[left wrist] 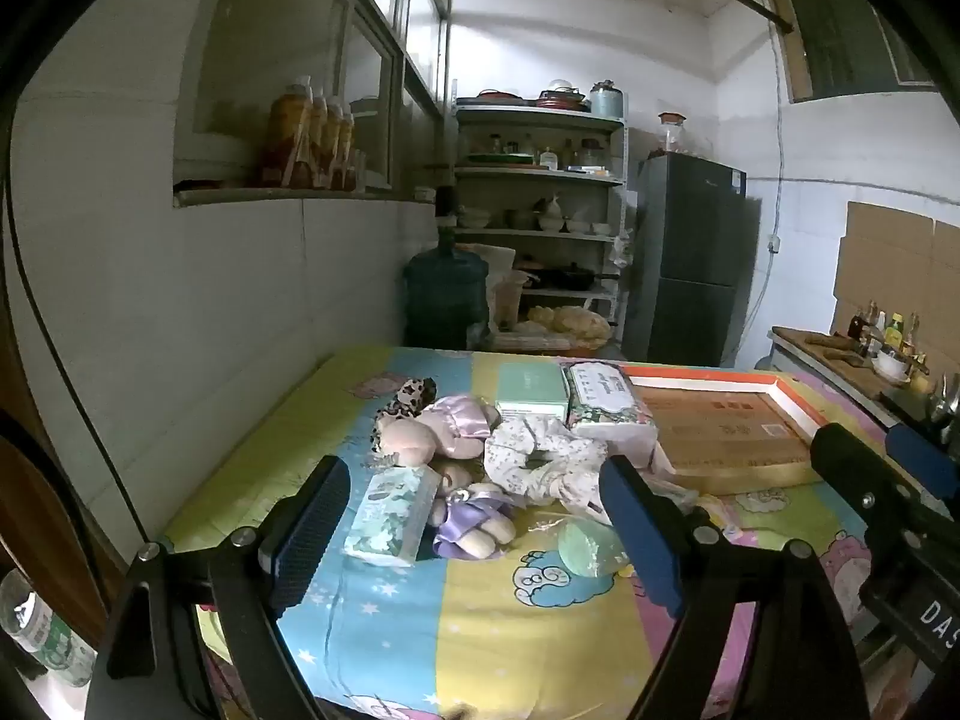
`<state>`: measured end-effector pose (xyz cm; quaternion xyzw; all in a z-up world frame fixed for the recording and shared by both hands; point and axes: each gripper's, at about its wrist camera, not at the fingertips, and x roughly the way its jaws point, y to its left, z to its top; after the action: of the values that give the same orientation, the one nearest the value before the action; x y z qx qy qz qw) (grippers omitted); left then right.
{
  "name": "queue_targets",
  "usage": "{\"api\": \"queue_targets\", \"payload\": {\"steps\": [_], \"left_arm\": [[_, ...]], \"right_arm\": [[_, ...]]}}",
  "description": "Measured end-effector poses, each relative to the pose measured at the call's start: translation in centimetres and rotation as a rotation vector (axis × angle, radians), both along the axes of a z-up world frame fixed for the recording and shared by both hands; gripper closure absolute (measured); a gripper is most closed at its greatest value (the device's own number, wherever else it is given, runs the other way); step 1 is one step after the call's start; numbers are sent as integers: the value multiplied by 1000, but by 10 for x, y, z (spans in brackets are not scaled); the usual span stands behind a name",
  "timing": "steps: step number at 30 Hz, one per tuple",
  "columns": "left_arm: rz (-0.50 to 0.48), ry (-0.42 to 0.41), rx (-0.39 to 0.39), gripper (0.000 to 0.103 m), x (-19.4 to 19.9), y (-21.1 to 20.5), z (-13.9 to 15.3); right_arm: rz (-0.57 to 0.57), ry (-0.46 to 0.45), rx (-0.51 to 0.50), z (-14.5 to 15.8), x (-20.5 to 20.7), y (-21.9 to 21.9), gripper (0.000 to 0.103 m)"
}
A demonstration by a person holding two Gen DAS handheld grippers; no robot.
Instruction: Organize soft objects
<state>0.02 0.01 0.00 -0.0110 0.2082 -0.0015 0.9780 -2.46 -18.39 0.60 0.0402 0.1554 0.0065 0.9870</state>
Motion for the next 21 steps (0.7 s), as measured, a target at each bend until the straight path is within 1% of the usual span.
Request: {"api": "queue_targets", "payload": {"steps": [3, 5, 7, 9, 10, 12, 13, 21], "left_arm": [[1, -2, -2, 18, 0, 0, 0], [-2, -5, -1, 21, -1, -1, 0], [-2, -6, -1, 22, -1, -1, 0], [-2, -6, -1, 22, -2, -1, -3], [-3, -5, -3, 22, -1, -1, -3], [-2, -4, -4, 22, -1, -1, -3], [-4, -4, -7, 22, -1, 0, -2], [-5, -3, -8, 22, 1, -3, -5]], "right_arm": [[4, 6, -2, 0, 1, 1, 16], [9, 12, 3, -1, 1, 0, 16], [13, 14, 9, -1, 1, -1, 16], [14, 15, 10, 0, 1, -1, 16], [17, 15, 6, 7, 6, 5, 16], [18, 17, 6, 9, 8, 5, 16], [19, 15, 5, 3, 7, 5, 16], [34, 5, -1, 1, 1, 5, 16]]}}
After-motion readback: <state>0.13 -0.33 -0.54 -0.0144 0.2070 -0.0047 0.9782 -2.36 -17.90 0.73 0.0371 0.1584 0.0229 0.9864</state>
